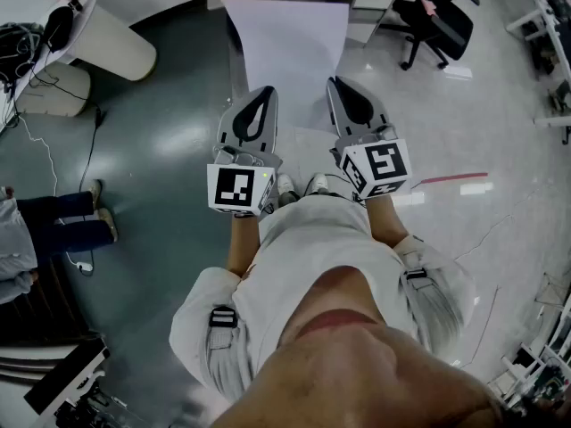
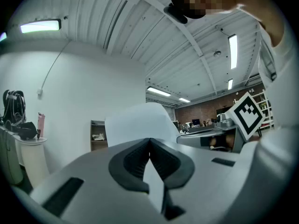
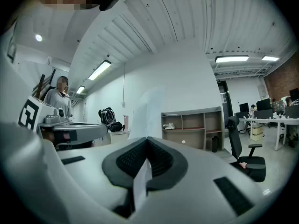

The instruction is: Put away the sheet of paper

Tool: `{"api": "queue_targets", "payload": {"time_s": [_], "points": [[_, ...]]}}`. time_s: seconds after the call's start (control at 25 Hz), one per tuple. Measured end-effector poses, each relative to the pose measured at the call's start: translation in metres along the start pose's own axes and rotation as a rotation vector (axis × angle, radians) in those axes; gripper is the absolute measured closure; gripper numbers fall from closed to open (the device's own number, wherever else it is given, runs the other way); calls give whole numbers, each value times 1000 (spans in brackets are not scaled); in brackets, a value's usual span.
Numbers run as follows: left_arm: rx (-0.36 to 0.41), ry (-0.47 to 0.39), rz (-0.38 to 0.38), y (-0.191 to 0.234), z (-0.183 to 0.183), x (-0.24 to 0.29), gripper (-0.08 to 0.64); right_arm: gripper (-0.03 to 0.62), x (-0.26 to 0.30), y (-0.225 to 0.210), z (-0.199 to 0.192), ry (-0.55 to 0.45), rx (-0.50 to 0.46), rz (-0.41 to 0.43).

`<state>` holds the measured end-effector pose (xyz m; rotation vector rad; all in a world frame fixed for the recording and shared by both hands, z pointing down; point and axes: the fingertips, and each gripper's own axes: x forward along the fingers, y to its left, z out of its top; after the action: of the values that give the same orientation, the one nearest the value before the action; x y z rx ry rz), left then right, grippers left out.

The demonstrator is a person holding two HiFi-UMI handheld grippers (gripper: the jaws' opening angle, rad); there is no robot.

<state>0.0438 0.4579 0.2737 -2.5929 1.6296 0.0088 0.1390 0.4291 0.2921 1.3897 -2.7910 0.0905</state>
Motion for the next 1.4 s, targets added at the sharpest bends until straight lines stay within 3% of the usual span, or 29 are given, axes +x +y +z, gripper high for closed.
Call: {"api": "queue_targets", "payload": {"time_s": [0.68, 1.04, 1.4], "points": [[12, 67, 118, -34, -14, -7, 538, 572, -29, -24, -6, -23, 47, 85], [32, 51, 86, 3, -15, 20, 538, 572, 14, -25, -5, -26, 44, 61], [27, 42, 39, 74, -22, 70, 538, 572, 91, -35, -2, -9, 25, 9]]}}
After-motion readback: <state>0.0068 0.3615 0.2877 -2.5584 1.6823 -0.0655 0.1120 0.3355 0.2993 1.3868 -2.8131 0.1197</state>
